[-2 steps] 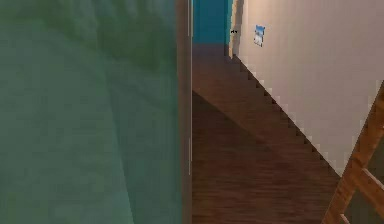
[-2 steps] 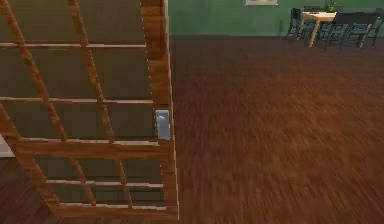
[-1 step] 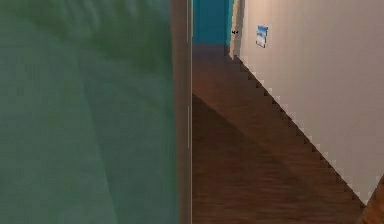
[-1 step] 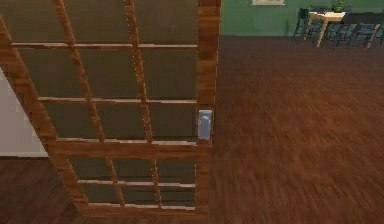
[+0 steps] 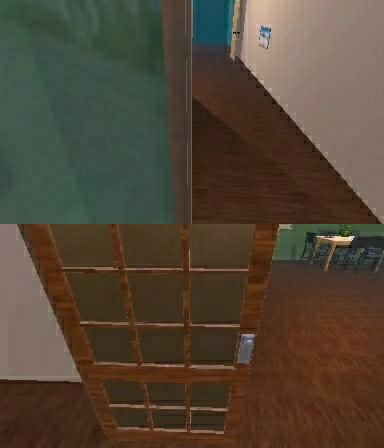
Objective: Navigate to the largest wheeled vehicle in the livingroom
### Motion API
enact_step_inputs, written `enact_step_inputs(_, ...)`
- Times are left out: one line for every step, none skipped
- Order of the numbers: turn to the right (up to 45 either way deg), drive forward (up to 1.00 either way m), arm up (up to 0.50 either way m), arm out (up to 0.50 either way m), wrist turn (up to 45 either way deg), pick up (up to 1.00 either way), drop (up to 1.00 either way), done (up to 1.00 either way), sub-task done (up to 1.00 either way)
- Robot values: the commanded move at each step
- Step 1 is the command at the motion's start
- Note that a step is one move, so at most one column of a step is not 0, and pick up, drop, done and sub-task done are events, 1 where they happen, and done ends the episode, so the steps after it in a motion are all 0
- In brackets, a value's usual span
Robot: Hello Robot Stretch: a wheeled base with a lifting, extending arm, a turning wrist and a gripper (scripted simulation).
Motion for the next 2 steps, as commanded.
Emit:
enact_step_inputs(45.0,0.0,0.0,0.0,0.0,0.0,0.0,0.0,0.0)
enact_step_inputs(21.0,0.0,0.0,0.0,0.0,0.0,0.0,0.0,0.0)
